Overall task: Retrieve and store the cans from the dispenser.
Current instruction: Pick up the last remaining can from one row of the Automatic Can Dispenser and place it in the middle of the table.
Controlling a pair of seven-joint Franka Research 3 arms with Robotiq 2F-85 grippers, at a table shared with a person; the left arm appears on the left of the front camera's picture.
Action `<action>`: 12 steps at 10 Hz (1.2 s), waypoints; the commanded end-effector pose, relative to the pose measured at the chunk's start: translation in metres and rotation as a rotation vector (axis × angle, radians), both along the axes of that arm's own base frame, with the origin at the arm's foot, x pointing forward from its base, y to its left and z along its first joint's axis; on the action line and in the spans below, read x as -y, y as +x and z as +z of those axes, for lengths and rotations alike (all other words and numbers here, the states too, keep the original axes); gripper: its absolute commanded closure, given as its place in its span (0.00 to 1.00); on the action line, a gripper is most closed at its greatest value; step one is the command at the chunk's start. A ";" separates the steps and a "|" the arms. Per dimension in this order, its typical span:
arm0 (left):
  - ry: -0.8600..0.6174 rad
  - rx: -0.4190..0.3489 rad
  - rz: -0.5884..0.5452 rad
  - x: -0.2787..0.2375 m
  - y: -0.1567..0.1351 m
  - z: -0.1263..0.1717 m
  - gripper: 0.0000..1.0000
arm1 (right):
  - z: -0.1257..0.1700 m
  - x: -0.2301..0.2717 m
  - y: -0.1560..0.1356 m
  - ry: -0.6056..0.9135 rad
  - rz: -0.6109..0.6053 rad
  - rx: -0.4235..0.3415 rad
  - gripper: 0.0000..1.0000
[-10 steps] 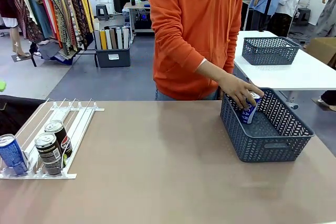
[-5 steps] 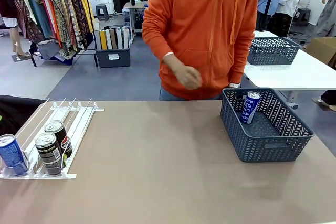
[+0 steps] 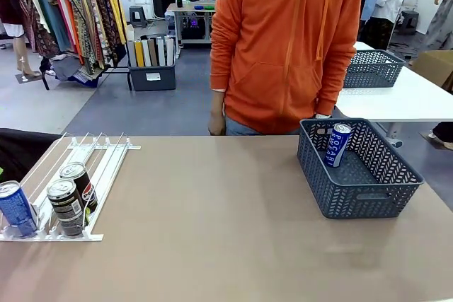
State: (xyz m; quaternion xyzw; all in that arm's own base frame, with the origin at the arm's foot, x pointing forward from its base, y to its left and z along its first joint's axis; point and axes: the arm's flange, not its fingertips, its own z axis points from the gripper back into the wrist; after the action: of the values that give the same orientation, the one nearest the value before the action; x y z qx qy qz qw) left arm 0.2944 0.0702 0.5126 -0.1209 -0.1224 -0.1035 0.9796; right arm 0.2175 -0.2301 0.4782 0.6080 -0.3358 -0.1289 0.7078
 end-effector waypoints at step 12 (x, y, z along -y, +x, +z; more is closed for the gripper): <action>0.193 -0.231 0.091 0.036 0.053 -0.133 0.00 | 0.003 0.000 0.002 0.013 -0.008 0.032 0.00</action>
State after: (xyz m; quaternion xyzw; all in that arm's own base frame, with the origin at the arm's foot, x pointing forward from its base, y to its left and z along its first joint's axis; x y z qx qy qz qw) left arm 0.3716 0.0389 0.4013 -0.0424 -0.0070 -0.0708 0.9966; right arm 0.2175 -0.2300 0.4783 0.6080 -0.3358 -0.1287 0.7078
